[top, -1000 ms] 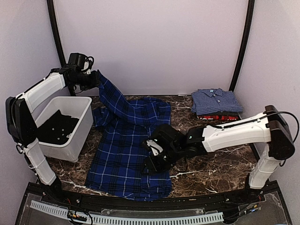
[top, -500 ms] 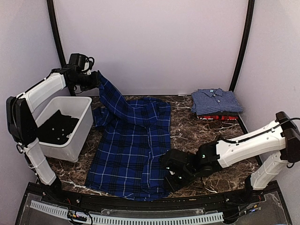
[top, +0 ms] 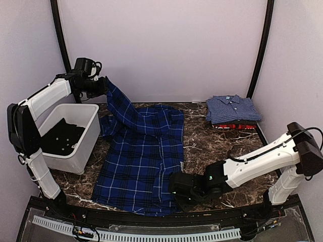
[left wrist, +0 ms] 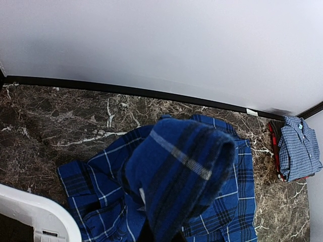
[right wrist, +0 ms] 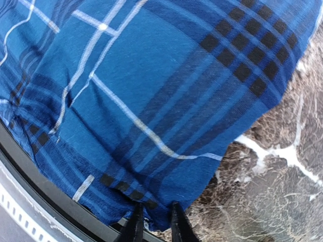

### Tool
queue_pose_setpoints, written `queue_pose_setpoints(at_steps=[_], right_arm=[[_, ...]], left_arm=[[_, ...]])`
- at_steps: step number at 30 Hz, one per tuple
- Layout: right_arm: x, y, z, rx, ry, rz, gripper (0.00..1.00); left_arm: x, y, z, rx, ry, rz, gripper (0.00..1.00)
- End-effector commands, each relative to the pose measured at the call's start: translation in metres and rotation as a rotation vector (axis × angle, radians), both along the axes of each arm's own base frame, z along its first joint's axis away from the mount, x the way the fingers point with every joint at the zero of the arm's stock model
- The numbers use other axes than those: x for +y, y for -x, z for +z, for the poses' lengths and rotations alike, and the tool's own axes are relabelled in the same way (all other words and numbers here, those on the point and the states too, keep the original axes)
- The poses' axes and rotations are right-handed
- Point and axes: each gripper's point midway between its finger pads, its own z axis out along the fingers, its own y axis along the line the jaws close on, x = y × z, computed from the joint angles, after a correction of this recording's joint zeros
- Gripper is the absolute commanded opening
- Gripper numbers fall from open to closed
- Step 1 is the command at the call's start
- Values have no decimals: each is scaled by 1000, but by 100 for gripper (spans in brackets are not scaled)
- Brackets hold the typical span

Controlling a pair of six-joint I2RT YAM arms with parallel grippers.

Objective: Fold and stack the long sleeve shirts
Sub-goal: Smooth out the 1/3-folded shirt at the center of the board.

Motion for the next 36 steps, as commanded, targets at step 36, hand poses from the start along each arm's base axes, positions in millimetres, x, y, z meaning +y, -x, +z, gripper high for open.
queue_pose_setpoints(at_steps=[36], right_arm=[[55, -104, 91, -19, -395, -91, 18]], left_arm=[[-5, -14, 81, -206, 36, -37, 0]])
